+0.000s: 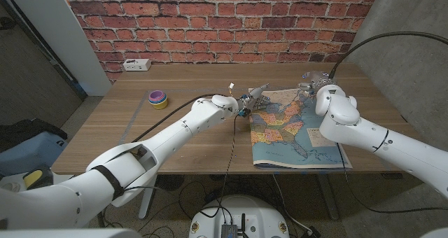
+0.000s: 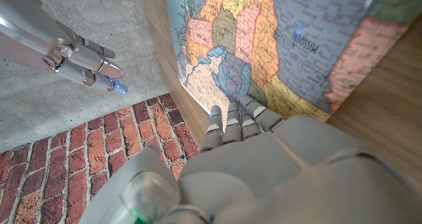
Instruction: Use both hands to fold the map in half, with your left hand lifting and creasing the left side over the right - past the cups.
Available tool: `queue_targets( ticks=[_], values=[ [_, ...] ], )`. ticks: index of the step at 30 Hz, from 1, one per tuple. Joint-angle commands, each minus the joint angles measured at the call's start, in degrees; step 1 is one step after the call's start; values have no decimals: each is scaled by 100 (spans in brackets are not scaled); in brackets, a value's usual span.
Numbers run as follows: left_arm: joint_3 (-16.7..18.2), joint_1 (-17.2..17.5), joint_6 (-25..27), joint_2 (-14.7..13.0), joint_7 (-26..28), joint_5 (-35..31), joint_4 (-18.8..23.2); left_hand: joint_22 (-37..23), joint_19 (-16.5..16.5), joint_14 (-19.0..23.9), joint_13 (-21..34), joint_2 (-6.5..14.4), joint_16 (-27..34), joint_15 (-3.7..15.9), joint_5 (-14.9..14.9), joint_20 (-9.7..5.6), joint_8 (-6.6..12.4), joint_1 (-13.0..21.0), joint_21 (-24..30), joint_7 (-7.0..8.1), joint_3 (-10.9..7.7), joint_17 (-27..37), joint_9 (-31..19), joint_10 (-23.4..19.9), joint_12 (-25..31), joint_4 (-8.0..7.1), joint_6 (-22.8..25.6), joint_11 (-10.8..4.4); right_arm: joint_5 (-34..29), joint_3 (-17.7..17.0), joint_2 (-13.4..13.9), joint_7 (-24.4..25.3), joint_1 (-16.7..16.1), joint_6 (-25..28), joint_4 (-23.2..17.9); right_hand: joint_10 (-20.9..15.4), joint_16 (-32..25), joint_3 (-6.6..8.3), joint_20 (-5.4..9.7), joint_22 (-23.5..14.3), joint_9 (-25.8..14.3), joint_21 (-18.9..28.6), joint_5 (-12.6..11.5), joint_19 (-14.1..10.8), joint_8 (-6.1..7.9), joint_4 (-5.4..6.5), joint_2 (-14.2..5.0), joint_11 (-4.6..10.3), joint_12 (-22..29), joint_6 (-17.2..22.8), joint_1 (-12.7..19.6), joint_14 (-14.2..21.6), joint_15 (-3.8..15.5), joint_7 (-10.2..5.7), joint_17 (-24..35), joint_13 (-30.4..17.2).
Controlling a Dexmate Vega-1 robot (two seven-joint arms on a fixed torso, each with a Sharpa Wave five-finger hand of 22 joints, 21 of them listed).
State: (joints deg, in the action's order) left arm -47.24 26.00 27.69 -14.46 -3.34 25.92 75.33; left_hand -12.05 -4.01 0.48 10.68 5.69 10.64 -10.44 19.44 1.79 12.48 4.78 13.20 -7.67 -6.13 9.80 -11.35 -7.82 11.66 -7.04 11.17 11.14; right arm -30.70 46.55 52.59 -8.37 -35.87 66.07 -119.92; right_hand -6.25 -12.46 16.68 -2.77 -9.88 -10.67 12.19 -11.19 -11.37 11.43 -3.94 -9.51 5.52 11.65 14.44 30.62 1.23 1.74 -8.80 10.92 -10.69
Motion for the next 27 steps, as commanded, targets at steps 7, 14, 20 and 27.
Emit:
queue_targets(
  ticks=[7, 14, 20, 27],
  values=[
    [49, 34, -51, -23, 36, 25, -10, 128, 1026, 8, 9, 264, -8, -94, -38, 1053, -11, 13, -117, -422, 3, 25, -8, 26, 4, -74, 63, 66, 909, 0, 72, 606, -142, 218, -32, 35, 17, 6, 30, -18, -9, -32, -27, -23, -19, 22, -32, -10, -24, 30, -6, -48, 284, 31, 4, -15],
    [63, 52, -68, -25, 36, 41, -11, 128, 1025, 3, 9, 262, -10, -95, -42, 1053, -13, 12, -118, -422, 0, 25, -8, 29, 3, -80, 66, 62, 1335, -159, 60, 968, -365, 110, -33, 221, 96, -9, 102, -22, -10, -101, -25, 144, -107, 115, -68, -13, -91, -212, -114, -289, 266, -5, 25, -19],
    [68, 60, -71, -33, 45, 44, -1, 128, 1025, -2, 9, 261, -11, -95, -47, 1053, -16, 10, -121, -422, -4, 25, -9, 36, 1, -88, 70, 58, 1746, -335, 6, 1215, -534, 12, 26, 386, 134, -48, 140, -23, -15, -160, -17, 378, -133, 301, -94, -12, -117, -404, -328, -521, 303, -33, 61, -24],
    [62, 35, -88, -15, 12, 49, -42, 128, 1025, -8, 9, 259, -13, -95, -52, 1053, -21, 9, -123, -422, -9, 25, -9, 46, -2, -96, 72, 57, 2168, -504, -46, 1481, -695, -65, 95, 576, 141, -141, 196, -20, -18, -194, -21, 722, -142, 673, -90, -11, -108, -720, -764, -808, 410, -1, 101, -27]
  ],
)
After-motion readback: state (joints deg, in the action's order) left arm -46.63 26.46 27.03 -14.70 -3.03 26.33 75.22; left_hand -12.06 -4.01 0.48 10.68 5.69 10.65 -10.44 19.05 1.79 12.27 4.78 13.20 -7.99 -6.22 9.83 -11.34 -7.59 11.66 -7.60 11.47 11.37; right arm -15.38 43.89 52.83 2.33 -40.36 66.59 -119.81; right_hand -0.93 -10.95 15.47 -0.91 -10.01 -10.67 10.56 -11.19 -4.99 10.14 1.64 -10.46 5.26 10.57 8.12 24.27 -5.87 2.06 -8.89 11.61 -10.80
